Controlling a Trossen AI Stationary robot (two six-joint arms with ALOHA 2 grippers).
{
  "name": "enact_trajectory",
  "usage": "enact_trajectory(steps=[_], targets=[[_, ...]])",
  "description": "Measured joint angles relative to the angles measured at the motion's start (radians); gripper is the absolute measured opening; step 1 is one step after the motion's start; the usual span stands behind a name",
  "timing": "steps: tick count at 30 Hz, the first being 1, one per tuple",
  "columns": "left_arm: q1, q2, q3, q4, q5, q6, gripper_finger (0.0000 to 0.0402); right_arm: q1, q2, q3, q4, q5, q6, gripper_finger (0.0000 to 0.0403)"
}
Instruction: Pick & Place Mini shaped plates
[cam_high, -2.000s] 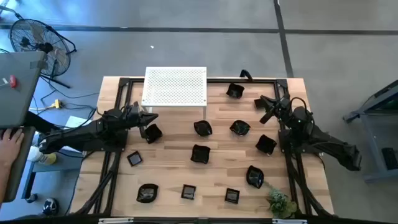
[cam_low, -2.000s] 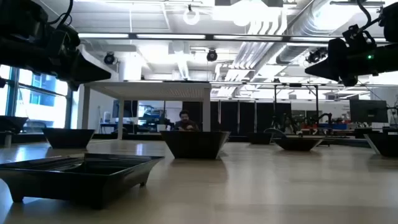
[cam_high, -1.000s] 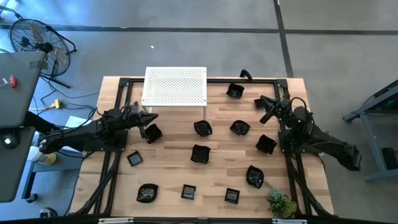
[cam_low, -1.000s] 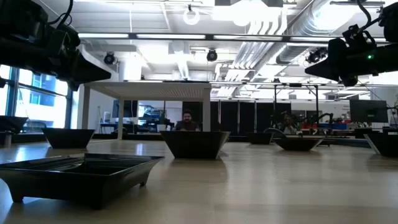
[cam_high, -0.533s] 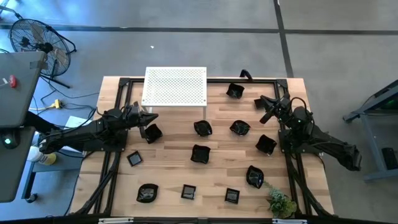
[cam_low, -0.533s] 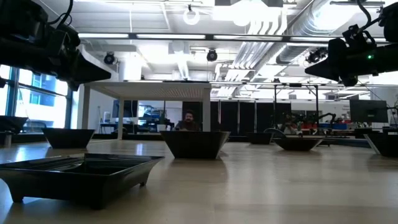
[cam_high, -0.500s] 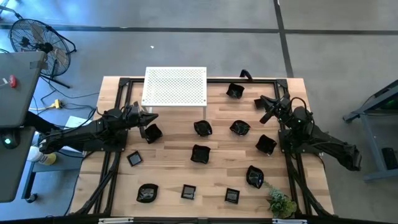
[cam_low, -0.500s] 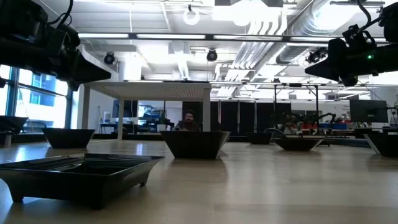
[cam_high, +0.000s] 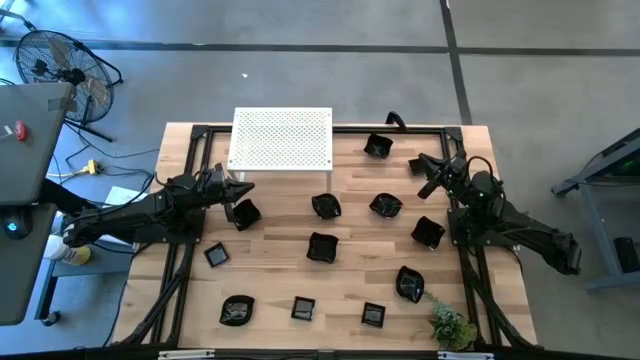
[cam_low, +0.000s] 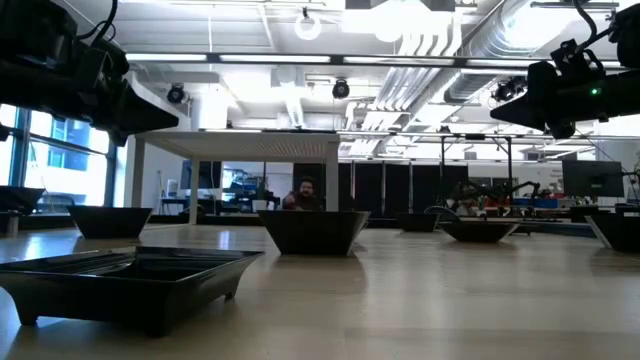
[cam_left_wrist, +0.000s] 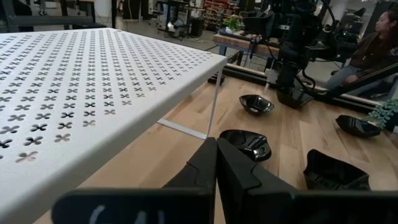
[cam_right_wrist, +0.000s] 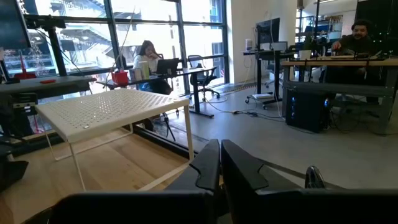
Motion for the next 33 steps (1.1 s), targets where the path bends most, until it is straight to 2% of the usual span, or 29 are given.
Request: enact_trajectory(steps=[14,26,29,31,33], targets=[[0.0,0.0,0.0,0.0,0.0,0.0,0.0001,0.0,0.0,0.0,0.004,0.009,-0.052,0.0012],[0.0,0.0,0.0,0.0,0.001,-0.017,0.0001,0.0,0.008,0.0,0.052,-0.045,0.124,0.0012],[0.0,0.0,0.0,0.001,0.014,-0.099,0.0001,0.0,0.033,0.0,0.128,-0.147,0.061,0.0012],[0.0,0.0,0.0,0.003,0.014,-0.1,0.0001,0.005,0.064,0.001,0.17,-0.223,0.029,0.0006],[0.0,0.0,0.0,0.003,0.014,-0.1,0.0001,0.014,0.107,0.019,0.166,-0.254,0.002,0.0002]])
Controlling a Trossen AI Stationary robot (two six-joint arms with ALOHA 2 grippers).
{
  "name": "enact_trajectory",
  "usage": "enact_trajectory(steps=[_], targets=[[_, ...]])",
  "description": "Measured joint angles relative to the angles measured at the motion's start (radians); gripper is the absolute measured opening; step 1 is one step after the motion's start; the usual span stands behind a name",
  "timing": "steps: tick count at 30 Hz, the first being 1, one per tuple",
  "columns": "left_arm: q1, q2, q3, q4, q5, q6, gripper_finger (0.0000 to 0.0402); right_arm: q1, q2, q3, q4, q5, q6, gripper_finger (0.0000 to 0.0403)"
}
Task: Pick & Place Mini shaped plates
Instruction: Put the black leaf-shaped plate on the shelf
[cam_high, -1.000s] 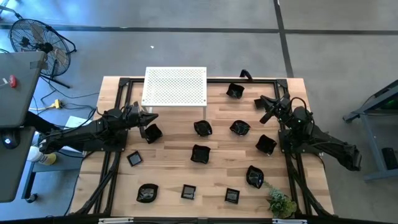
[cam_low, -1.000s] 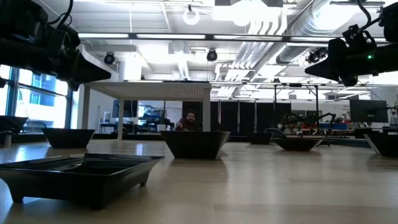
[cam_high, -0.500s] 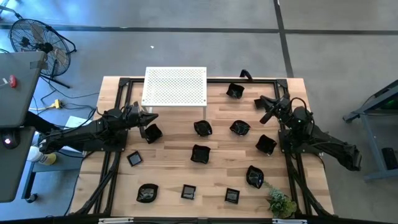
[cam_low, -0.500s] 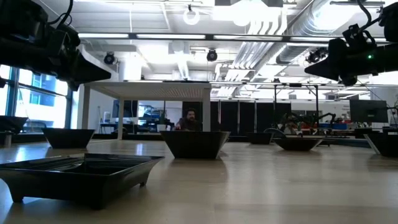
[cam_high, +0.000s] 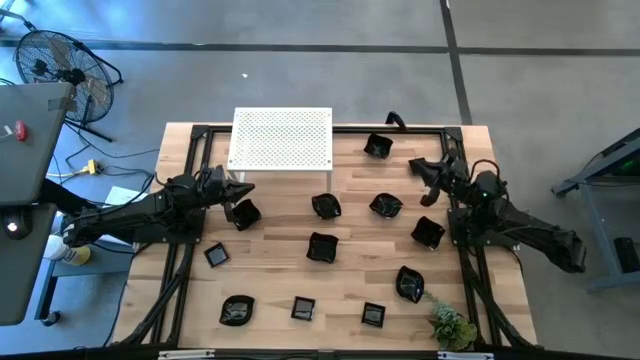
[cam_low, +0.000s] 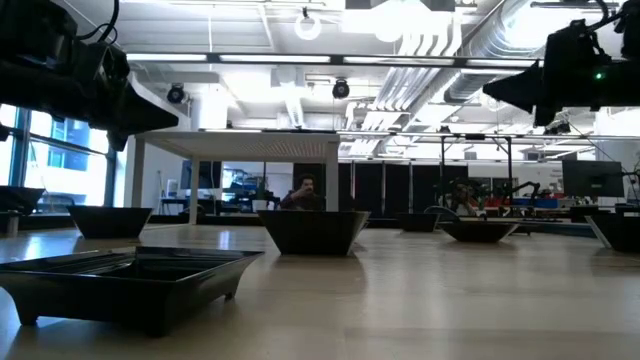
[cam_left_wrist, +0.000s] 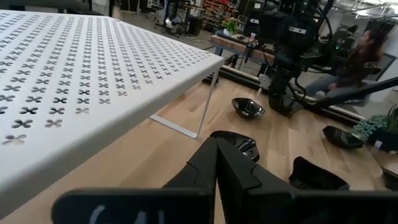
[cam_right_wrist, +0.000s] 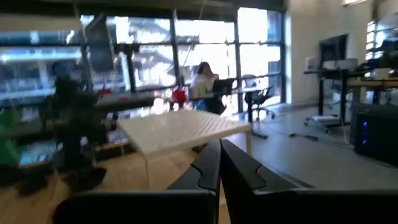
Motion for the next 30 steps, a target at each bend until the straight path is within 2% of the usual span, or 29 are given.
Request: enact_trajectory(steps=[6,14,24,30], targets=[[0.0,0.0,0.001,-0.017,0.007,0.002,0.0001,0.012,0.188,0.058,-0.013,0.019,-0.044,0.0001],[0.0,0.0,0.003,-0.031,0.034,0.002,0.0001,0.013,0.408,0.128,-0.042,-0.081,-0.043,0.0001],[0.0,0.0,0.003,-0.037,0.06,-0.008,0.0001,0.013,0.656,0.335,-0.423,-0.135,-0.036,0.0005],[0.0,0.0,0.003,-0.038,0.075,-0.008,0.0001,0.013,0.832,0.442,-0.539,-0.134,-0.026,0.0048]])
